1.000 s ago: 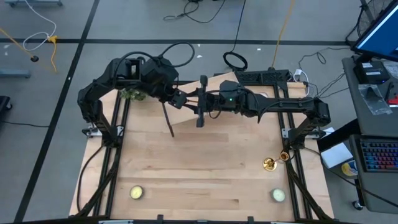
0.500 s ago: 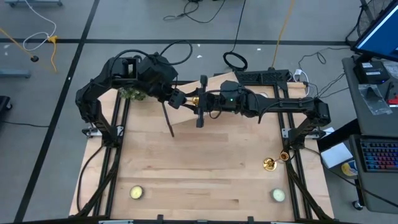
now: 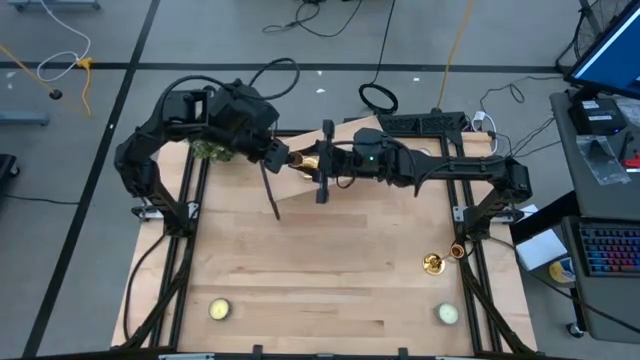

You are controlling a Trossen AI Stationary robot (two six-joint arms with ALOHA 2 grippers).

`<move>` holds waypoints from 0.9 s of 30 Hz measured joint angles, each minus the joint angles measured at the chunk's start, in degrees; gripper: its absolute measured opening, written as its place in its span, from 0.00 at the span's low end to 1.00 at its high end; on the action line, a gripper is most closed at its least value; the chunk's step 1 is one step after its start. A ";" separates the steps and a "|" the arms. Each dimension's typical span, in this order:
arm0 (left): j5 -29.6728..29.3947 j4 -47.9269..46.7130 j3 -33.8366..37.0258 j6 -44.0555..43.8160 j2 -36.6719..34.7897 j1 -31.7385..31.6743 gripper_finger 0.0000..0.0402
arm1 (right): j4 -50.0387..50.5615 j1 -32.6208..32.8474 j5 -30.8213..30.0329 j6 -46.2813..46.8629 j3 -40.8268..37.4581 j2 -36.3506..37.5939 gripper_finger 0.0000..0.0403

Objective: Pick & Place candle stick holders
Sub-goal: Put the left gold candle holder on the shelf aligned with gold candle holder

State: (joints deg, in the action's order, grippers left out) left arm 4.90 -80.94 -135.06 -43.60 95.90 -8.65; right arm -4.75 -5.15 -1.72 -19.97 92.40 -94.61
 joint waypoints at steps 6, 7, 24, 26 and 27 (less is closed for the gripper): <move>-0.11 0.25 0.07 0.65 0.09 0.01 0.23 | -0.13 -0.11 -0.02 -0.02 -0.04 0.00 0.23; -0.25 0.17 0.07 0.64 0.09 0.01 0.23 | -0.12 -0.11 -0.04 -0.02 -0.04 0.00 0.23; -13.43 6.67 0.09 7.75 -4.61 3.42 0.23 | -5.12 -4.93 6.23 9.29 -0.04 -0.02 0.23; -14.37 6.66 0.07 7.75 -4.76 3.89 0.23 | -6.45 -5.89 6.87 11.39 -0.04 -0.02 0.23; -14.57 6.70 0.07 7.75 -4.74 3.99 0.23 | -7.21 -6.45 7.83 12.36 -0.04 -0.02 0.23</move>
State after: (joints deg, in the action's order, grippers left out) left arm -9.66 -74.24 -135.00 -35.86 91.15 -4.67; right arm -11.96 -11.60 6.11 -7.61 92.36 -94.63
